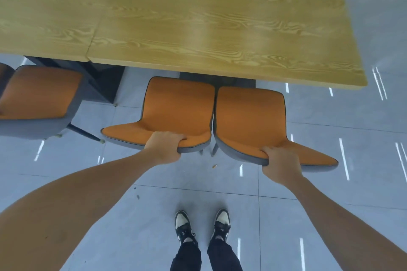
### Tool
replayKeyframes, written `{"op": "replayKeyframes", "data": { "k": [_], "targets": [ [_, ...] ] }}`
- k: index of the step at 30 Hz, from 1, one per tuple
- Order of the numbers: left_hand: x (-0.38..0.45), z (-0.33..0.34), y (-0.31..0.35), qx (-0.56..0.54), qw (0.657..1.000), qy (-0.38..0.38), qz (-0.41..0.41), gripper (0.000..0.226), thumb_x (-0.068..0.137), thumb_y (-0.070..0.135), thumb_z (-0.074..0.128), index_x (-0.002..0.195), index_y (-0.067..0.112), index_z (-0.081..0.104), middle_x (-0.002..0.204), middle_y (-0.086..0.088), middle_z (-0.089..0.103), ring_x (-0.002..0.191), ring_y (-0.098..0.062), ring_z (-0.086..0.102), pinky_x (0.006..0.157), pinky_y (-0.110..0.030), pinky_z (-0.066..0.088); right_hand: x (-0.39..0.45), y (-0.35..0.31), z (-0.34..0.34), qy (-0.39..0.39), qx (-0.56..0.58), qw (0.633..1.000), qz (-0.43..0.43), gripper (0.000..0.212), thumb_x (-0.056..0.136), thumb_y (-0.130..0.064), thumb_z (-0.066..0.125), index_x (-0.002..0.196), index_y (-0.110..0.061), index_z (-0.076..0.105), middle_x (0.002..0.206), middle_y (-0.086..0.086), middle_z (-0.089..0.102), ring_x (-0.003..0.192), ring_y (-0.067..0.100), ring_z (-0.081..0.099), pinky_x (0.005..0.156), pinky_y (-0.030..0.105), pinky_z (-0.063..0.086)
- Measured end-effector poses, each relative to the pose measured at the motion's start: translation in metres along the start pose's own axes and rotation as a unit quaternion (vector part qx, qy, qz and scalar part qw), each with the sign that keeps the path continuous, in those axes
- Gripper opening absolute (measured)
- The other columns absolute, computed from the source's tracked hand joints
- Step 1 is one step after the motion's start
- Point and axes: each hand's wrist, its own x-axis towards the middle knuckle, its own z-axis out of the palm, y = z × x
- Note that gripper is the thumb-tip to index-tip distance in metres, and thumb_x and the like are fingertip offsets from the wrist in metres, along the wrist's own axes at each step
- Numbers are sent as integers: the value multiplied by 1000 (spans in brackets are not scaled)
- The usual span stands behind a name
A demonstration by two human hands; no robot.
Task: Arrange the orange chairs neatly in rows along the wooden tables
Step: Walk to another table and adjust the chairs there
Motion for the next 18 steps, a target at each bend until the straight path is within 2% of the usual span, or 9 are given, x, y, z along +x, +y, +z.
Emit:
{"op": "replayKeyframes", "data": {
  "k": [2, 4, 6, 8, 12, 15, 18],
  "targets": [
    [1, 4, -3, 13, 1000, 15, 5, 44, 74, 23, 53, 111, 42, 67, 83, 12, 68, 75, -14, 62, 57, -28, 50, 0, -3, 1, 22, 16, 1000, -3, 29, 57, -6, 58, 66, -31, 44, 49, -9, 38, 47, 15, 39, 44, 22, 18],
    [1, 6, -5, 21, 1000, 20, 7, 49, 71, 24, 51, 113, 45, 66, 79, 12, 67, 73, -14, 61, 54, -27, 48, 1, -3, 5, 34, 12, 999, -1, 23, 55, -7, 57, 60, -27, 46, 46, -8, 38, 45, 14, 38, 43, 21, 17],
    [-1, 7, -5, 25, 999, 23, 7, 51, 71, 23, 51, 114, 46, 66, 77, 12, 67, 71, -13, 60, 53, -26, 47, 1, -7, 10, 37, 6, 999, 3, 15, 54, -11, 55, 61, -23, 56, 46, -5, 43, 45, 16, 43, 43, 21, 19],
    [-2, 4, -4, 27, 999, 30, 6, 50, 70, 23, 52, 112, 46, 68, 74, 11, 66, 69, -13, 60, 51, -25, 44, 1, -10, 15, 48, 3, 999, 0, 17, 52, -13, 51, 63, -21, 60, 45, -3, 44, 44, 17, 43, 43, 21, 21],
    [-3, 2, -2, 32, 999, 33, -1, 42, 70, 23, 52, 103, 42, 70, 70, 10, 64, 66, -12, 58, 50, -26, 44, 2, -10, 20, 62, -6, 998, 6, 17, 53, -13, 53, 64, -21, 62, 44, -2, 45, 43, 16, 40, 43, 22, 23],
    [-3, 4, -2, 30, 998, 48, 0, 44, 71, 25, 52, 106, 43, 70, 72, 12, 66, 67, -12, 59, 49, -25, 43, 1, -10, 20, 71, 4, 997, 12, 16, 52, -12, 54, 63, -21, 62, 44, -2, 45, 43, 16, 41, 43, 22, 24],
    [-2, 3, 0, 23, 998, 51, -2, 45, 71, 25, 54, 108, 44, 71, 74, 13, 67, 68, -11, 60, 50, -24, 44, 1, -11, 21, 79, 19, 997, 12, 12, 53, -12, 51, 61, -17, 59, 44, -1, 45, 42, 15, 34, 44, 22, 22]
  ]
}}
